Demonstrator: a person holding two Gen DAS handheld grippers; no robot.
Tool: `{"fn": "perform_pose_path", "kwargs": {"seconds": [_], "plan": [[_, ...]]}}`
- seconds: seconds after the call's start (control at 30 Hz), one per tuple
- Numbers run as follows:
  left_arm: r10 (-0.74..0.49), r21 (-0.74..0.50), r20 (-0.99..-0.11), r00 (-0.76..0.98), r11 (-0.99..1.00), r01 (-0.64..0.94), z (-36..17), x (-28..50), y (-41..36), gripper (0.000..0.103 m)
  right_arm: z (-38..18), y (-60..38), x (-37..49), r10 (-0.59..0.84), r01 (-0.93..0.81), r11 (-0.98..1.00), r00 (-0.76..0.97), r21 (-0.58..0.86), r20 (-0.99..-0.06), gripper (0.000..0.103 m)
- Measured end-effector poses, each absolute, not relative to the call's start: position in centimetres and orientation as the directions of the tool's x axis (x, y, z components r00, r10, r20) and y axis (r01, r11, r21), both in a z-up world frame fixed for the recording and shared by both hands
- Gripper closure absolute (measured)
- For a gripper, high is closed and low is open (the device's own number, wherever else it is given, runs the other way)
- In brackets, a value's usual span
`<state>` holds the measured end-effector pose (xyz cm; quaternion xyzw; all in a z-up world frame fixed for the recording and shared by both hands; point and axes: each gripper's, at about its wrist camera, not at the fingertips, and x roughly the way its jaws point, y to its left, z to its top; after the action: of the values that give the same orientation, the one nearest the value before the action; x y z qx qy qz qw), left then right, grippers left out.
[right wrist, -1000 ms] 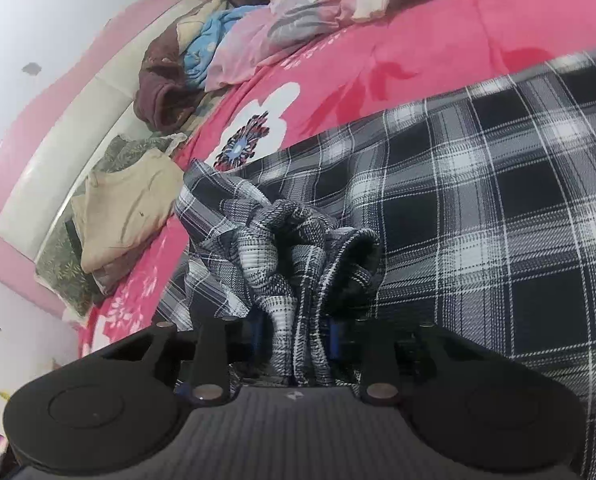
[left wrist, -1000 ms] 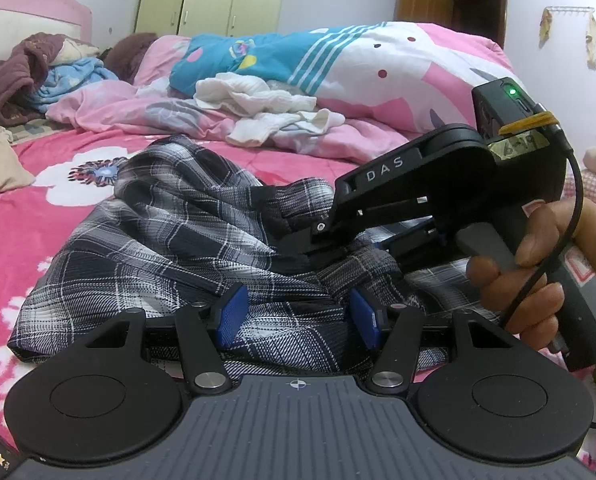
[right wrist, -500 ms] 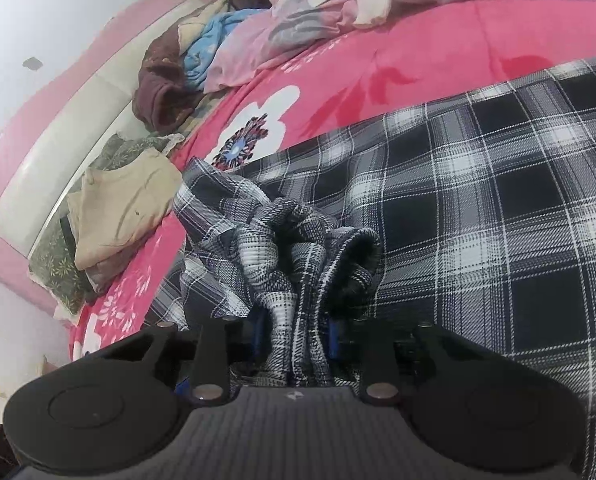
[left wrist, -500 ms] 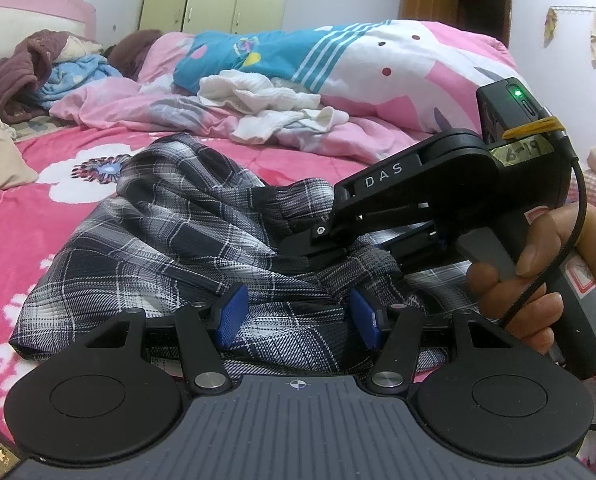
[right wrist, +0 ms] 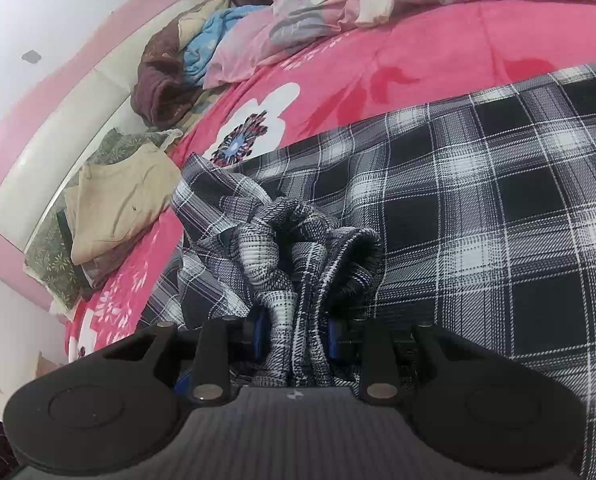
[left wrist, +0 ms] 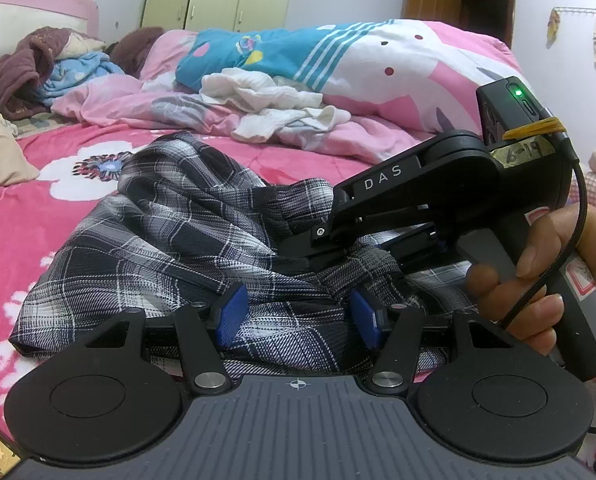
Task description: Fold clothes
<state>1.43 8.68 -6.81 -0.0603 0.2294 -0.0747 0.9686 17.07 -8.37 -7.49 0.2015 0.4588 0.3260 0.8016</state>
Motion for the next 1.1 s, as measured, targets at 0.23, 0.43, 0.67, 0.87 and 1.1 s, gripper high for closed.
{"fn": "perform_pose_path", "kwargs": {"seconds": [0.23, 0.43, 0.67, 0.87, 1.1], "plan": [[-0.172, -0.15, -0.435, 0.884, 0.982, 0.117, -6.84, 1.41, 8.7, 0.046, -7.48, -8.34, 17.06, 0.707, -0.341, 0.707, 0.366, 0.619, -0.605, 0.073], [-0.172, -0.15, -0.435, 0.884, 0.982, 0.117, -6.87, 1.39, 8.71, 0.046, -7.47, -8.25, 17.01, 0.706, -0.342, 0.708, 0.366, 0.618, -0.607, 0.073], [-0.171, -0.149, -0.436, 0.884, 0.982, 0.117, -6.87, 1.37, 8.73, 0.046, -7.42, -8.22, 17.03, 0.704, -0.345, 0.71, 0.363, 0.614, -0.61, 0.073], [-0.172, -0.149, -0.436, 0.883, 0.982, 0.117, -6.87, 1.38, 8.74, 0.046, -7.4, -8.2, 17.08, 0.702, -0.347, 0.712, 0.362, 0.611, -0.613, 0.073], [-0.172, -0.149, -0.436, 0.883, 0.982, 0.117, -6.89, 1.37, 8.73, 0.046, -7.37, -8.14, 17.03, 0.7, -0.35, 0.714, 0.364, 0.607, -0.615, 0.073]]}}
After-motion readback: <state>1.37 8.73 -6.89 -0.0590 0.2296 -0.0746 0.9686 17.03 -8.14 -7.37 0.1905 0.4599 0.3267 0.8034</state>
